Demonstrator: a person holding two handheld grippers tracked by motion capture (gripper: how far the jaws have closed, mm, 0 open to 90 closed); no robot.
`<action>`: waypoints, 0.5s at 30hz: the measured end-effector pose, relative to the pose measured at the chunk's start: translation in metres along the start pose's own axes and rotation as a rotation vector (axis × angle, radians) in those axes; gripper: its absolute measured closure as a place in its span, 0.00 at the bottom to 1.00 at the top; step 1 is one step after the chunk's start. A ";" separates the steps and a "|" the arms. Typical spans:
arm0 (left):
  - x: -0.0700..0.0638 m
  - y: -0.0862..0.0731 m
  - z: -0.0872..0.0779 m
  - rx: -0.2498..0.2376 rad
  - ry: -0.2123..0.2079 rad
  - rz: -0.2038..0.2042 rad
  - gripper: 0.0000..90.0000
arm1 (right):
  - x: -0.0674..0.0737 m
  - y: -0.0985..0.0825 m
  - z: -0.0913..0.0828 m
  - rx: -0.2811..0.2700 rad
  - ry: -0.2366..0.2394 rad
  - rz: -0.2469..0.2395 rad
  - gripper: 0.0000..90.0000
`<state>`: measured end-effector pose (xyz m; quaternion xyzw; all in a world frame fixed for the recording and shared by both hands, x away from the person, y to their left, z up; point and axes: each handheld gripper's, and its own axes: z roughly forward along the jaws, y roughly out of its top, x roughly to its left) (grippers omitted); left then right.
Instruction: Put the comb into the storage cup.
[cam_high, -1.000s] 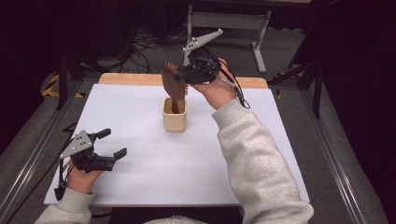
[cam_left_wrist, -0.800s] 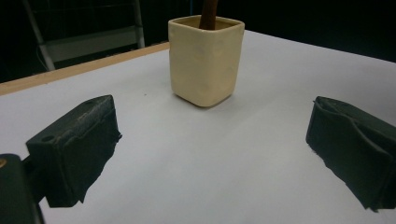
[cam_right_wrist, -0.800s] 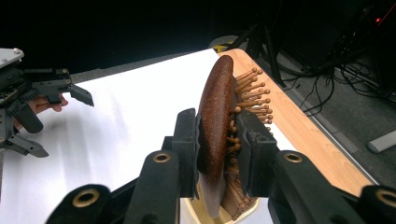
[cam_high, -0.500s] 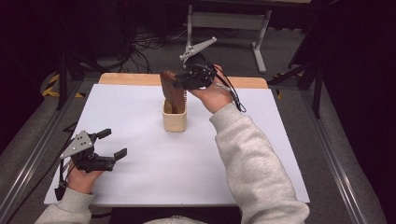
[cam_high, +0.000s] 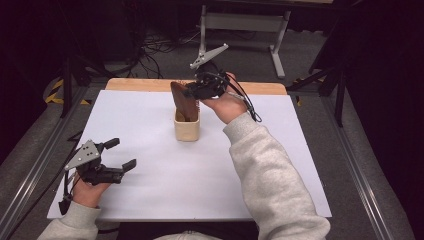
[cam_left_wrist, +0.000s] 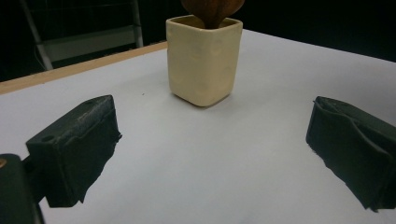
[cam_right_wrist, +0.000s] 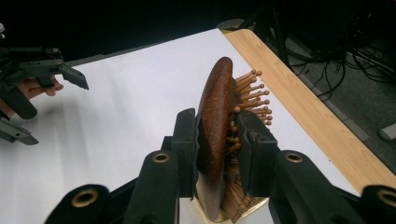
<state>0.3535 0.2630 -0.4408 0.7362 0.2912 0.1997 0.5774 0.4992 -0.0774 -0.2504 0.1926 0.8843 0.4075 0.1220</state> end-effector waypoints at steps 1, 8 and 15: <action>0.000 0.000 0.000 0.000 0.000 0.000 0.04 | 0.000 0.000 0.000 0.000 -0.002 0.000 0.79; 0.000 0.000 0.000 -0.001 -0.002 0.001 0.04 | 0.003 0.001 0.000 -0.001 -0.005 -0.018 0.76; -0.001 0.000 0.000 -0.001 -0.003 0.000 0.04 | 0.010 0.003 0.004 0.014 0.009 -0.056 0.57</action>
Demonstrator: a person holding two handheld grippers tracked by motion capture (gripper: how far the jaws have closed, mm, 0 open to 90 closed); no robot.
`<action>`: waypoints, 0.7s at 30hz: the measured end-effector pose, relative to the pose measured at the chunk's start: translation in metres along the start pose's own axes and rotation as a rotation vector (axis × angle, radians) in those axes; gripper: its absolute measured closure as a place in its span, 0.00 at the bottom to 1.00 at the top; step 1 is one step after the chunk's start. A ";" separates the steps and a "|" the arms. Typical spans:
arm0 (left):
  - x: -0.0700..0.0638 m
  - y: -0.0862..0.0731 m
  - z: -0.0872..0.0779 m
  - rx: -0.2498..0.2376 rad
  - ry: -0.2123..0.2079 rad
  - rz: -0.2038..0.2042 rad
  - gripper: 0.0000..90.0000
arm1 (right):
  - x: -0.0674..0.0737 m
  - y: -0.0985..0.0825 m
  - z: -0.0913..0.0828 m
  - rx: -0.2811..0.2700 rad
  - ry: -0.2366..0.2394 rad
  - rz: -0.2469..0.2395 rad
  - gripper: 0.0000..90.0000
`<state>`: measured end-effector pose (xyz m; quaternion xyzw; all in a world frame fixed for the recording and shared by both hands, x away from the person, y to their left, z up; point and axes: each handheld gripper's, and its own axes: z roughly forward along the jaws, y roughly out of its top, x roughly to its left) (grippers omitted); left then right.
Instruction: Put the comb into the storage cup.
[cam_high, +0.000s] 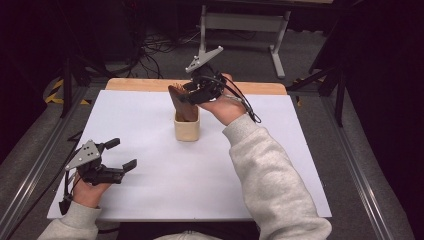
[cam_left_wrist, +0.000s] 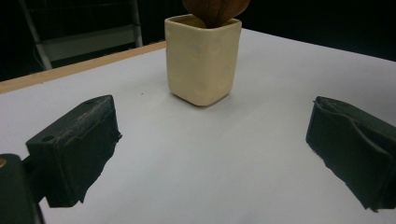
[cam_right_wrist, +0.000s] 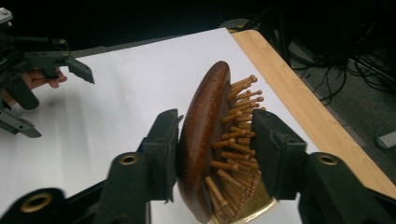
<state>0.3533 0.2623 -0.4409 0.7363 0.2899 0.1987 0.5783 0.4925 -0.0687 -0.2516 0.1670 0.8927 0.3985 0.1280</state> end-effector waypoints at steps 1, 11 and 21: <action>0.000 0.000 0.000 0.000 0.000 0.000 0.04 | 0.000 0.000 0.000 0.000 0.000 0.000 0.57; 0.000 0.000 0.000 0.000 0.000 -0.002 0.04 | 0.006 0.002 -0.006 -0.069 0.039 -0.028 0.24; 0.001 0.000 0.000 0.000 -0.003 -0.012 0.04 | 0.011 0.000 -0.037 -0.147 0.002 -0.025 0.03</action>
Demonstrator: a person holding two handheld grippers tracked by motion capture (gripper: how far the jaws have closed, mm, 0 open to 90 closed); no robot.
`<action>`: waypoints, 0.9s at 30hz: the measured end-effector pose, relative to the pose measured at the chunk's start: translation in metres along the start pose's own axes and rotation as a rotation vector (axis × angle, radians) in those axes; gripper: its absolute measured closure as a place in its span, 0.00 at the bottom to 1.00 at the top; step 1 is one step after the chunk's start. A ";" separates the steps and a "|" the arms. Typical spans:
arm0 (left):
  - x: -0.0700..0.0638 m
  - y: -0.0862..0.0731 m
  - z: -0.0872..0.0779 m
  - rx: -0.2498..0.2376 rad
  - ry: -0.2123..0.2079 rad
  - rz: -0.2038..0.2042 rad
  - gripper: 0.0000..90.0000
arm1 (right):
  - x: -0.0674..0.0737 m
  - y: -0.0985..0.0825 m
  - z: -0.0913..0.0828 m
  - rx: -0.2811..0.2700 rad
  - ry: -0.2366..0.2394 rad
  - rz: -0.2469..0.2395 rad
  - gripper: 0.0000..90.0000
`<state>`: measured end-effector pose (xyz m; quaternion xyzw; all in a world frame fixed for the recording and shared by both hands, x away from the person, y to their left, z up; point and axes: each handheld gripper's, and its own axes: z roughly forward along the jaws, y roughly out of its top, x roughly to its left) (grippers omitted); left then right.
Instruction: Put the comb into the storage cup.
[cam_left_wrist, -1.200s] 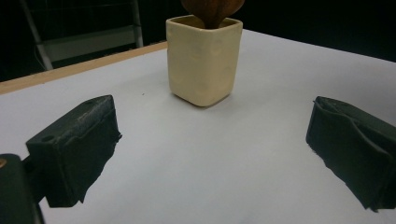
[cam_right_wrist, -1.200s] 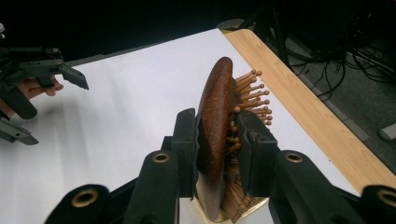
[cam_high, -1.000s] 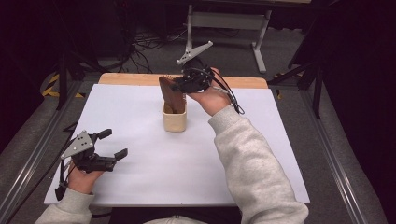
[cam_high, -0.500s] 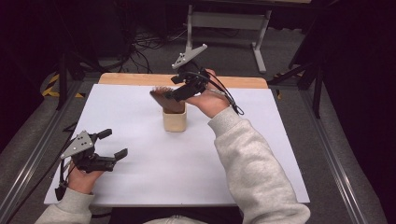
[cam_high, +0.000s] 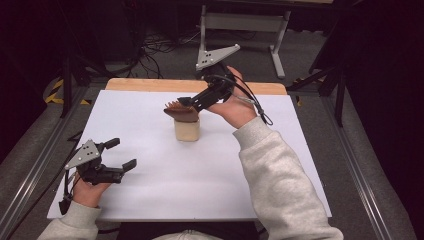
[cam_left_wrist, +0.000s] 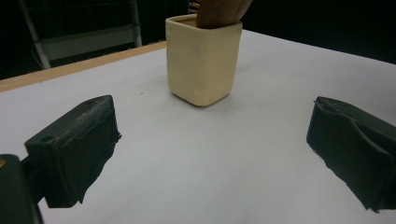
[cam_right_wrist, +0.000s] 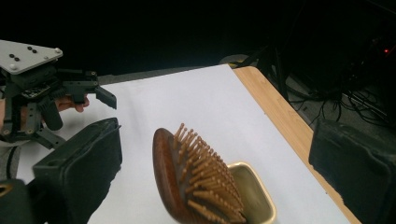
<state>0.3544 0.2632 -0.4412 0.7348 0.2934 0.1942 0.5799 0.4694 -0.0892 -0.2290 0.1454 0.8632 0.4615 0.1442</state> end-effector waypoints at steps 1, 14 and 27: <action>0.000 0.000 0.000 0.000 0.000 0.000 0.04 | 0.000 0.000 0.000 0.000 0.000 0.000 0.03; 0.002 0.000 0.000 -0.001 0.001 -0.004 0.03 | 0.001 -0.035 -0.069 -0.095 -0.077 0.024 0.01; 0.003 -0.001 0.001 0.004 -0.004 0.007 0.02 | 0.006 -0.093 -0.105 -0.119 -0.141 0.066 0.01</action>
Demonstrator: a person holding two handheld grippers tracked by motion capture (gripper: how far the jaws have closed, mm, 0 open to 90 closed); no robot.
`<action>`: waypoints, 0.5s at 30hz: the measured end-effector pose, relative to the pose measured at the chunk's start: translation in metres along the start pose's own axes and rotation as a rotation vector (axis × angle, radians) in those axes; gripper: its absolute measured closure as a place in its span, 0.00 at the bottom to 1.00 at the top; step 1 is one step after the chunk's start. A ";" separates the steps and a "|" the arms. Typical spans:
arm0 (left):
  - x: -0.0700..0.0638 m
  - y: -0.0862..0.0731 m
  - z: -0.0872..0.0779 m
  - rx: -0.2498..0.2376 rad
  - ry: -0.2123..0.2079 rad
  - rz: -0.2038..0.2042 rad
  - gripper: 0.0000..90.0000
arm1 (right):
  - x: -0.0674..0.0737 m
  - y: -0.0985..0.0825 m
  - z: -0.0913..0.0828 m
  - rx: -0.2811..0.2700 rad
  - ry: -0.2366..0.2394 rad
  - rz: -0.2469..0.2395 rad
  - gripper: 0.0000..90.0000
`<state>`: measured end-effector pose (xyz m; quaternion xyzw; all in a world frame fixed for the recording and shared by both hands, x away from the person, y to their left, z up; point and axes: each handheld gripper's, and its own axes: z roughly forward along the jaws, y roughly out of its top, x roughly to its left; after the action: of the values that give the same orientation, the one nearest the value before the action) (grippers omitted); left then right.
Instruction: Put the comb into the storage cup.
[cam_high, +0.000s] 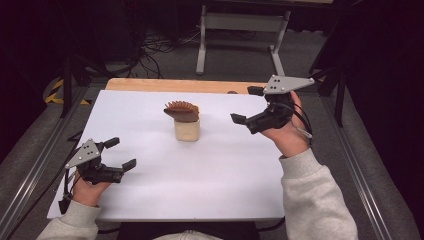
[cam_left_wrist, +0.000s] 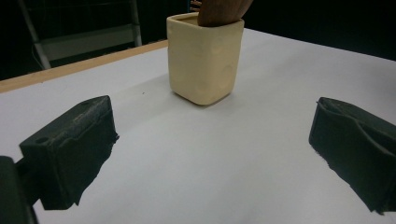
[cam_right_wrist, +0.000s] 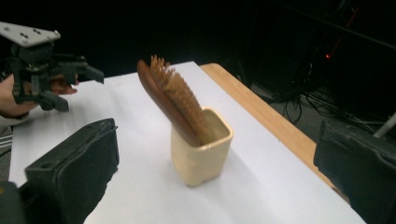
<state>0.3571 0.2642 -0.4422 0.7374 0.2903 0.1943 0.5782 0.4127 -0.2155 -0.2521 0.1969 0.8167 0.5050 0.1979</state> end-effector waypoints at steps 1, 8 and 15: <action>0.000 0.000 0.000 -0.001 0.000 -0.001 0.02 | 0.000 -0.005 -0.002 0.000 -0.007 0.004 0.00; 0.001 0.000 -0.001 0.002 -0.003 -0.010 0.01 | 0.002 -0.041 -0.014 -0.011 -0.027 0.041 0.00; 0.001 0.000 -0.001 0.006 -0.006 -0.013 0.01 | 0.006 -0.078 -0.016 -0.010 -0.035 0.068 0.00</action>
<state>0.3576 0.2657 -0.4423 0.7379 0.2940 0.1875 0.5779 0.3900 -0.2570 -0.3169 0.2326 0.8035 0.5119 0.1957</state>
